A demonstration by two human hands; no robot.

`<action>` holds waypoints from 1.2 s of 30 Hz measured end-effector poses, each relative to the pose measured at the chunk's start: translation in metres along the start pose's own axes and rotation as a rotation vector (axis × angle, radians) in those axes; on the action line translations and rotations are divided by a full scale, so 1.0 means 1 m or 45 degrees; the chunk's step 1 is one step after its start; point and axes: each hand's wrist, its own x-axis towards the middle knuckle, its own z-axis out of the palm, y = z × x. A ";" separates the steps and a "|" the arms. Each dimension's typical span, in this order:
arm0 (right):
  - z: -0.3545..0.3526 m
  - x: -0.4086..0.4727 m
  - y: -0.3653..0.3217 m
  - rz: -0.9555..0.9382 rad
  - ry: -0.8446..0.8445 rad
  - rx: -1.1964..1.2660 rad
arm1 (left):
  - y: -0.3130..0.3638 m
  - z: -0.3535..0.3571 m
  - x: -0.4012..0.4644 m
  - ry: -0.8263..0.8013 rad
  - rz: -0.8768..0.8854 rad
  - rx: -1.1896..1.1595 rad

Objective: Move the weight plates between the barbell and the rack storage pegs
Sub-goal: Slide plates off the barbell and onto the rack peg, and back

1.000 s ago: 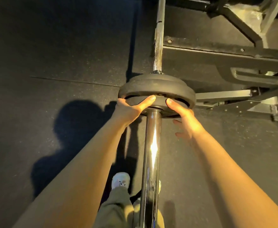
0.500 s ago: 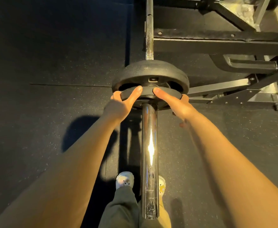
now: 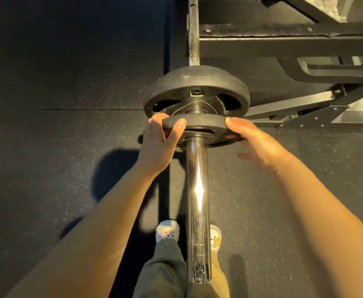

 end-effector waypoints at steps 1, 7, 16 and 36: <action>-0.001 0.000 -0.001 -0.042 0.031 -0.058 | 0.004 -0.002 -0.001 -0.016 0.018 0.023; 0.010 -0.006 0.001 -0.156 0.160 -0.242 | 0.034 0.011 0.018 0.088 0.053 0.170; 0.089 -0.018 0.009 -0.726 0.802 -0.894 | -0.006 0.003 0.007 0.252 -0.903 -0.982; 0.053 0.002 0.051 -0.505 0.711 -0.233 | 0.034 0.017 0.009 0.107 0.168 0.119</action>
